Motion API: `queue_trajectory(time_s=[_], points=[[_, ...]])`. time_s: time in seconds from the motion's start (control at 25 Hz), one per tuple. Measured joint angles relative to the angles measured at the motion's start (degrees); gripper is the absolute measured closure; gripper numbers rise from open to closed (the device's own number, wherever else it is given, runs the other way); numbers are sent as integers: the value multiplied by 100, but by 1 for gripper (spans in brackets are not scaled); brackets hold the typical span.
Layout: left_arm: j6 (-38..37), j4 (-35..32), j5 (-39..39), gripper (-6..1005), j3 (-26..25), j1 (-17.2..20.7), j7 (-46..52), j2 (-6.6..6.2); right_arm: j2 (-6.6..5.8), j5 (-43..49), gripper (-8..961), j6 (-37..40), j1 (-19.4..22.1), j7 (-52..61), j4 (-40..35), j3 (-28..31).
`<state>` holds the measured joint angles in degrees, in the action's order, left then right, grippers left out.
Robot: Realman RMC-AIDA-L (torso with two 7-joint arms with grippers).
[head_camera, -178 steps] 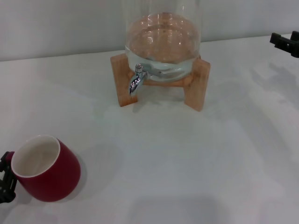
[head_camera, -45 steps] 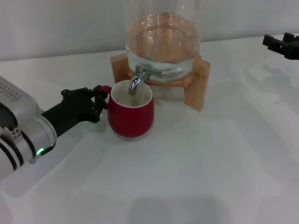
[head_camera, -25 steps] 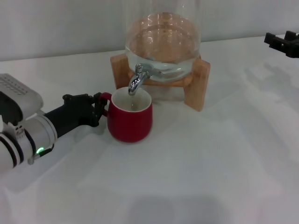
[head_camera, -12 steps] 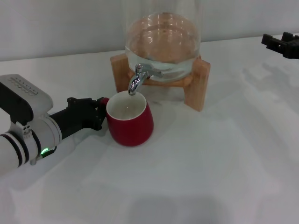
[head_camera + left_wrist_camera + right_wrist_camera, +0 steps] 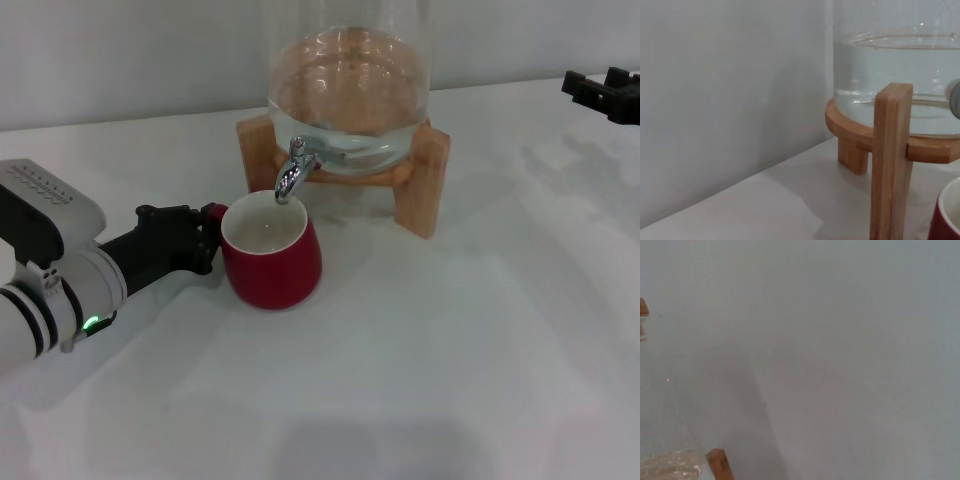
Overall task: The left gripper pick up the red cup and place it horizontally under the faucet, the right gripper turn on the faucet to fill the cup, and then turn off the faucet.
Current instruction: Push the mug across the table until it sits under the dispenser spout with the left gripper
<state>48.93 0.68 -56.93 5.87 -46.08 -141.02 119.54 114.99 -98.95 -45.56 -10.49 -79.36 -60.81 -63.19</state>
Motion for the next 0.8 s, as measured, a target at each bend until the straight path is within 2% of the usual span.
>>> queue_trajectory(time_s=[0.48,0.8], points=[[12,23,-35,855,2,-14,-91,-1,-2,-2,218,26,-11,-9,-1,0],[12,19,-33,798,21,-33,-93,-1,-3,-1,218,30,-16,-9,-1,26]])
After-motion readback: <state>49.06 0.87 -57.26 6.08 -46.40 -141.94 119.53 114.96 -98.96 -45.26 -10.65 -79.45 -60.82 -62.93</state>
